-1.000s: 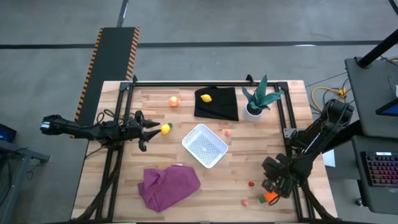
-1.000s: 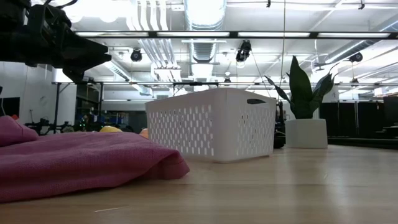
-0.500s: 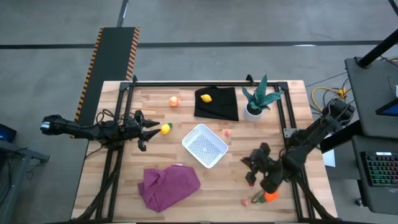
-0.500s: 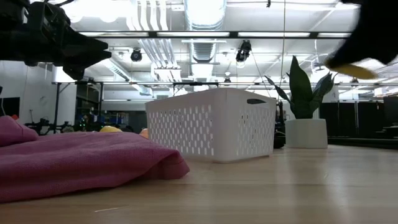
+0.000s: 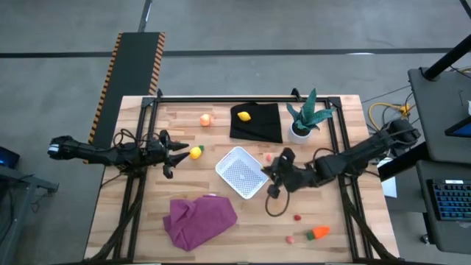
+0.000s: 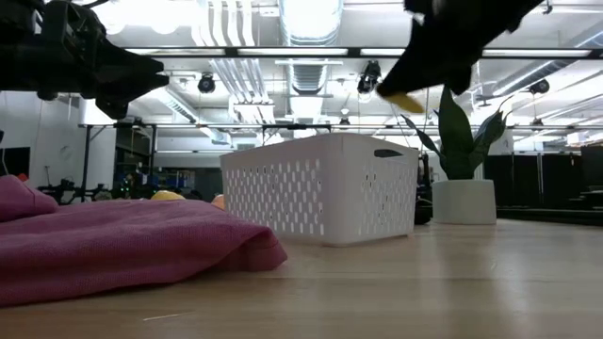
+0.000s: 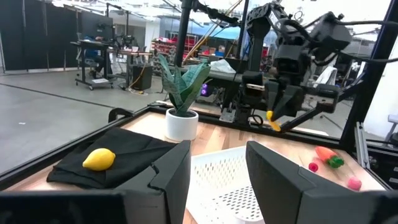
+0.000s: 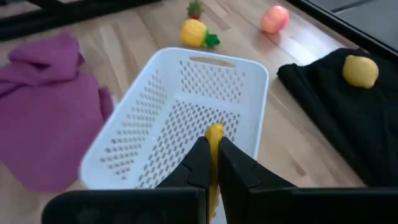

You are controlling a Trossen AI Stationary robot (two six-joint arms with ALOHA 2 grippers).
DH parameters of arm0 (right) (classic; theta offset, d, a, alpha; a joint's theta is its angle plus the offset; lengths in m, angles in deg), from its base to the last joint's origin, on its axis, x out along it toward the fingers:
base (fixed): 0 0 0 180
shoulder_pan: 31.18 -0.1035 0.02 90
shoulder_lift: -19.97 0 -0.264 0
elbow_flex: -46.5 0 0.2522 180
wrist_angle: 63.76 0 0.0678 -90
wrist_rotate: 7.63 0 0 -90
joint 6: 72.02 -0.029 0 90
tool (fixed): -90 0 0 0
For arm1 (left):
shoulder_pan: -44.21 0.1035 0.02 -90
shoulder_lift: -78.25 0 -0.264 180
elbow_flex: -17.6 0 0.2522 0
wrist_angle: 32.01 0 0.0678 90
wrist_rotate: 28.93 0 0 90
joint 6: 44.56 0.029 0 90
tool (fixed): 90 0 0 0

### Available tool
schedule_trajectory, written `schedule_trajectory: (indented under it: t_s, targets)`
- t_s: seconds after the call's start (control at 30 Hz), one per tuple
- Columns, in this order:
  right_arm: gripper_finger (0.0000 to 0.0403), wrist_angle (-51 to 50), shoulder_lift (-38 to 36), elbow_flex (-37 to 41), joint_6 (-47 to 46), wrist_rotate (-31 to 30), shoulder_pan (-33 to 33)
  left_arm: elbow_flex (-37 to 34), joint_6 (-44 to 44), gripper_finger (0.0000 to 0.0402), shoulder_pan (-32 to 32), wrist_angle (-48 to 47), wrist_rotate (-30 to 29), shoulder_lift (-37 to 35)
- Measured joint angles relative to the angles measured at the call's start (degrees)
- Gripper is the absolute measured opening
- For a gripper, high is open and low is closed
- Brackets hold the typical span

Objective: Pick and placing Produce into tupperware
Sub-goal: Put the corn into the white bin

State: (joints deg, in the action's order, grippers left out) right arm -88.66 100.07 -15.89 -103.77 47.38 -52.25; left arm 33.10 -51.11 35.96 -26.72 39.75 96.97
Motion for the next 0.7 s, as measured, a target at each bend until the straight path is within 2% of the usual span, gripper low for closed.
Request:
schedule_trajectory:
  t_s: [0.13, 0.43, 0.7]
  targets:
    - [0.0009, 1.28, 3.32, -0.3, 2.26, 4.69, 4.01, 0.0, -0.01, 0.0142, 0.0, 0.01, -0.01, -0.02]
    - [0.0009, 2.35, 12.94, -6.6, 8.18, 7.32, 5.85, 0.0, -0.04, 0.0142, -0.01, -0.07, 0.01, 0.09]
    - [0.0009, -13.32, 18.61, -15.0, 8.86, 7.97, 6.2, 0.0, -0.3, 0.0142, -0.01, -0.23, 0.01, 0.04]
